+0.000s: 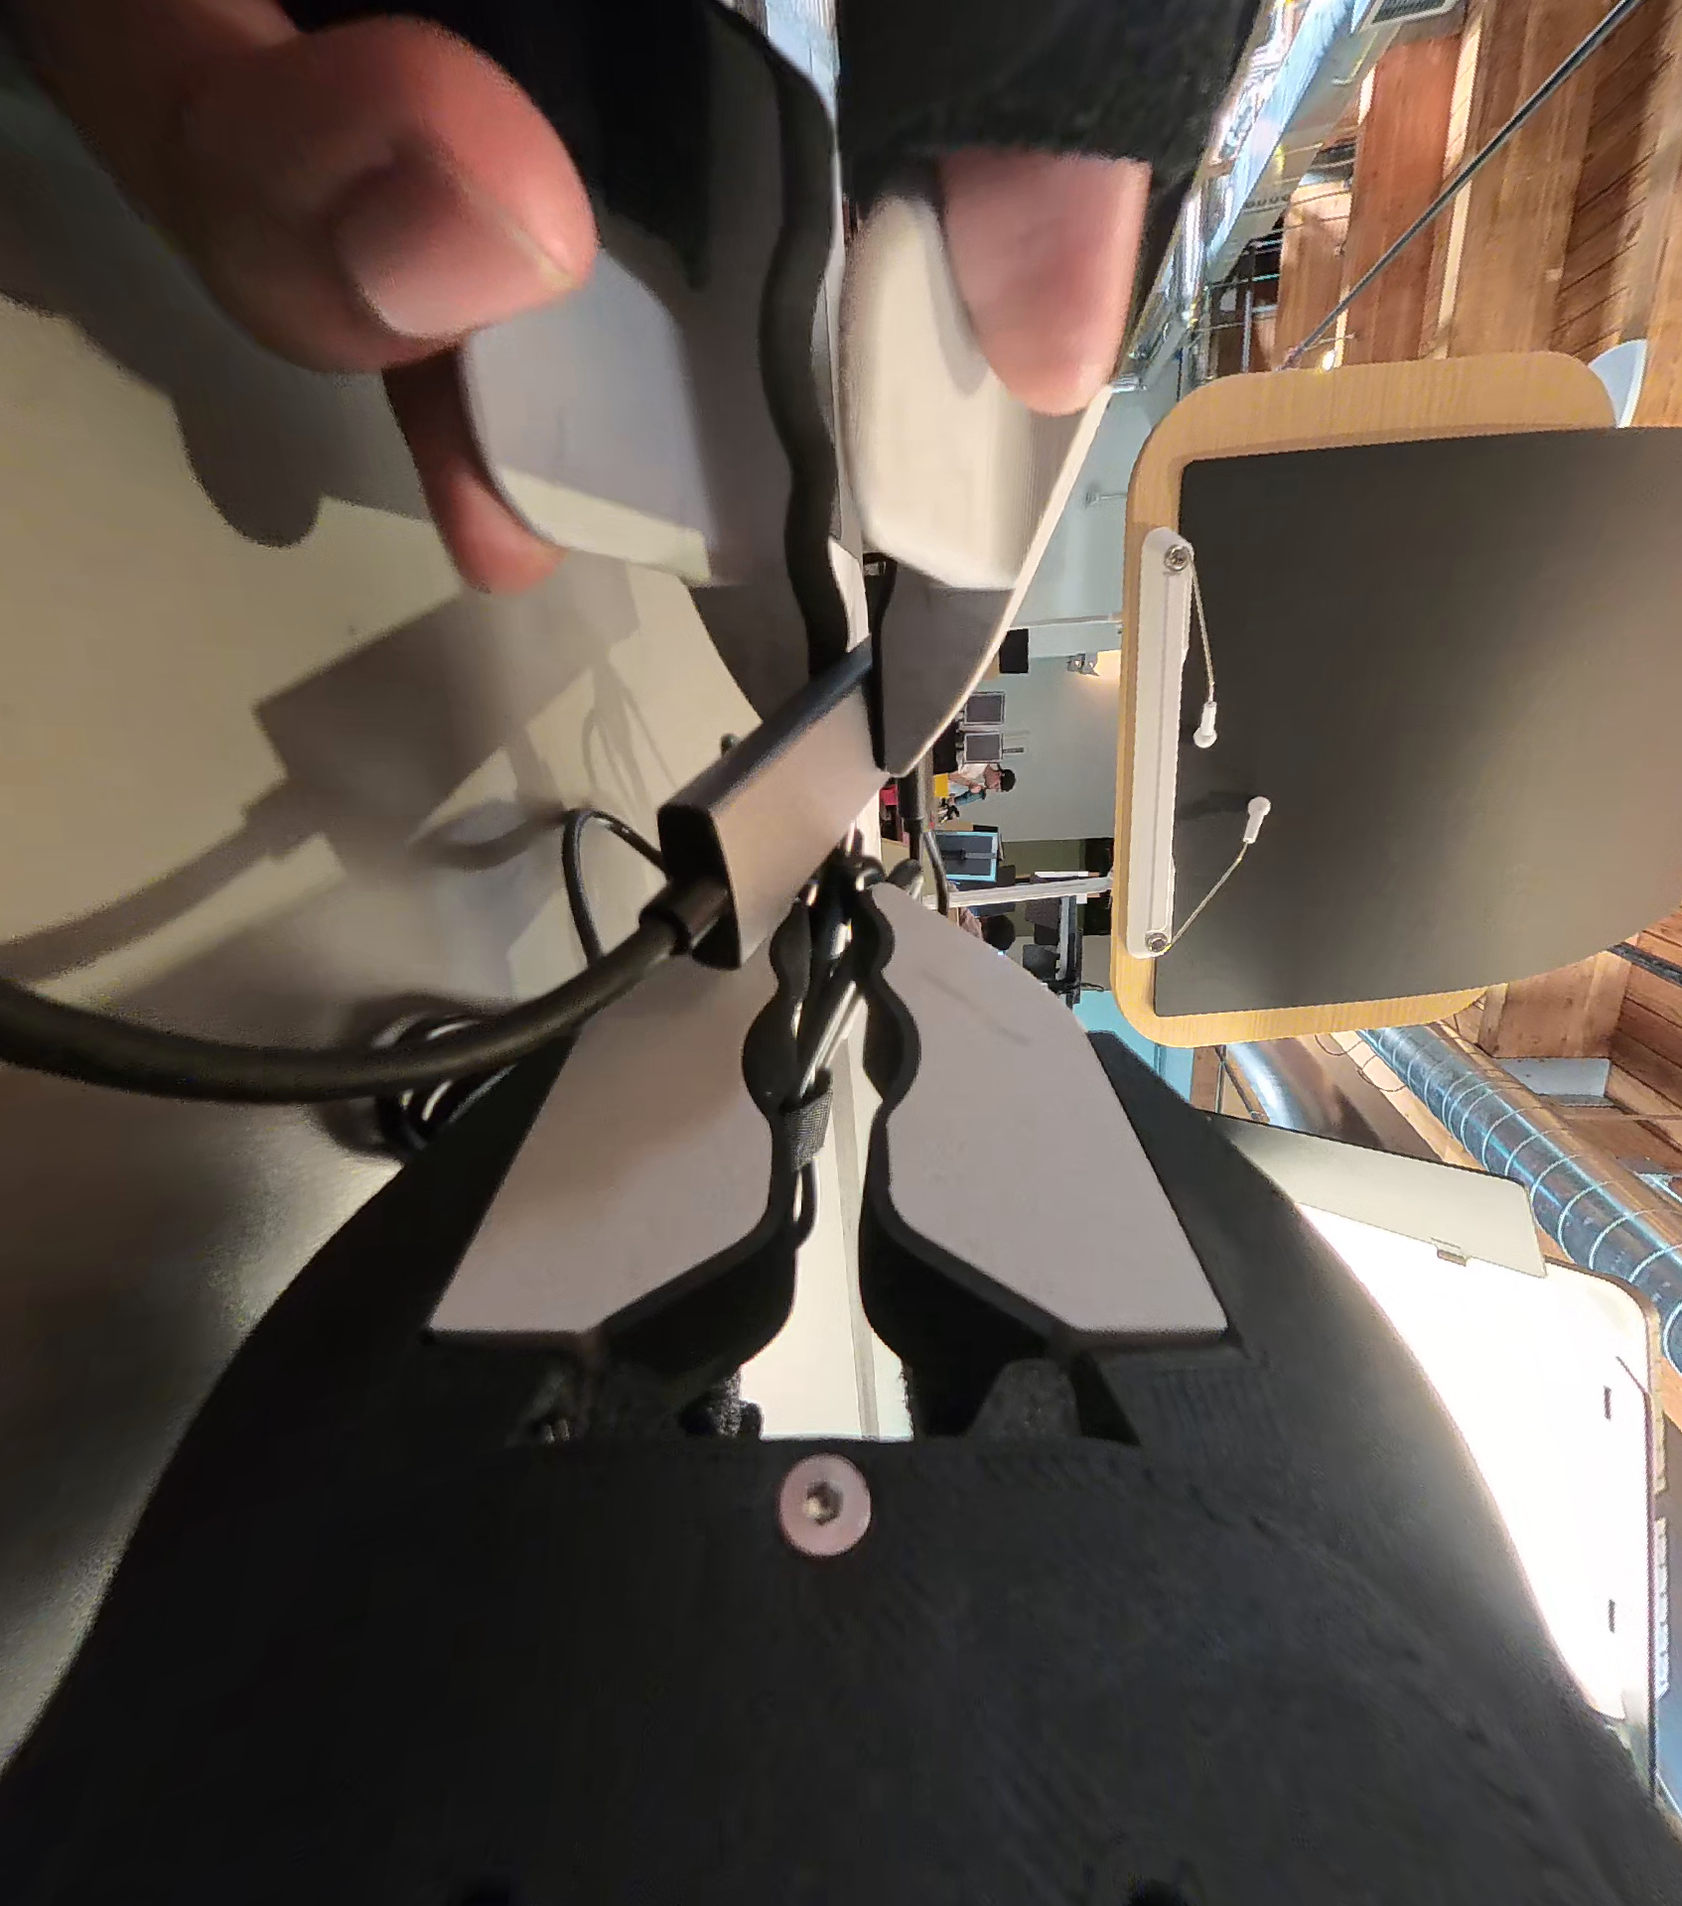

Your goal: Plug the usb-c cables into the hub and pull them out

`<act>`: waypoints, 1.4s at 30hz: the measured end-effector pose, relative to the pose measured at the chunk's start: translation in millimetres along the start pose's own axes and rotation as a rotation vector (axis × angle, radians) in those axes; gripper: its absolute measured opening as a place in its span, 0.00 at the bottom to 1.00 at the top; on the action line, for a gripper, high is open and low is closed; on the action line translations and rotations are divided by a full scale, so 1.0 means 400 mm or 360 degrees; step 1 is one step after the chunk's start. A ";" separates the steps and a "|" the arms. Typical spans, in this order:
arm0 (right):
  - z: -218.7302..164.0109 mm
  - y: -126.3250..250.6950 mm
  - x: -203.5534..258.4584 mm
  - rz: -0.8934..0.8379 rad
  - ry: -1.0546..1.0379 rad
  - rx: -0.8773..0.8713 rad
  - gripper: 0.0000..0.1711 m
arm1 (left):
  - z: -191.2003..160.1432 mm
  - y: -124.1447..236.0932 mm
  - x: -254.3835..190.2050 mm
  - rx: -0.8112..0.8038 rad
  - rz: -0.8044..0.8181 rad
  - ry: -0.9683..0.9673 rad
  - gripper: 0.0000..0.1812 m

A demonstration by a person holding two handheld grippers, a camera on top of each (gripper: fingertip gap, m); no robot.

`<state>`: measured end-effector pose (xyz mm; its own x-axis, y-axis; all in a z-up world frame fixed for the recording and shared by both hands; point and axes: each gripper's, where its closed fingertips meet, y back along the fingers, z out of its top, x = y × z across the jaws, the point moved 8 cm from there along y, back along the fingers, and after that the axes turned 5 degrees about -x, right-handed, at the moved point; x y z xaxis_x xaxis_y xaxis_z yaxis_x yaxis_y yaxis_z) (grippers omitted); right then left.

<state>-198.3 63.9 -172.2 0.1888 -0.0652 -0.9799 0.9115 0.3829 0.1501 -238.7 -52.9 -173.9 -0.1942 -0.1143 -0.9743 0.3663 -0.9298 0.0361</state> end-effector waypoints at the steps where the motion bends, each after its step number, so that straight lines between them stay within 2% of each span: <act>1: 0.000 -0.001 0.001 0.0004 0.0005 0.0002 0.04 | 0.000 -0.001 0.002 -0.0003 0.0002 0.0009 0.05; 19: 0.011 -0.003 0.011 -0.0023 0.0120 0.0112 0.04 | -0.009 -0.004 0.009 -0.0177 0.0061 0.0172 0.04; 24: 0.016 -0.003 0.033 0.0071 0.0217 0.0010 0.04 | -0.002 0.007 0.015 -0.0158 0.0150 0.0078 0.05; 26: 0.033 0.008 0.040 0.0088 0.0238 -0.0133 0.04 | -0.005 0.001 0.007 -0.0091 0.0117 0.0054 0.05; 28: 0.036 0.008 0.032 0.0067 0.0185 -0.0089 0.04 | -0.005 0.000 0.005 -0.0093 0.0103 0.0047 0.05; 34: 0.017 0.003 0.033 0.0178 0.0078 -0.0037 0.04 | 0.005 0.011 0.011 -0.0087 0.0117 -0.0044 0.05; 39: 0.008 0.027 0.030 0.0396 -0.0079 0.0010 0.04 | 0.023 0.033 0.007 -0.0042 0.0206 -0.0270 0.05; 42: -0.002 0.033 0.015 0.0586 -0.0115 -0.0023 0.07 | 0.028 0.038 0.008 -0.0010 0.0187 -0.0303 0.05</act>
<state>-185.3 69.2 -176.2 0.5286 0.0144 -0.8488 0.7728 0.4057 0.4881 -244.0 -71.2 -174.2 -0.3178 -0.2860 -0.9040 0.4022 -0.9041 0.1446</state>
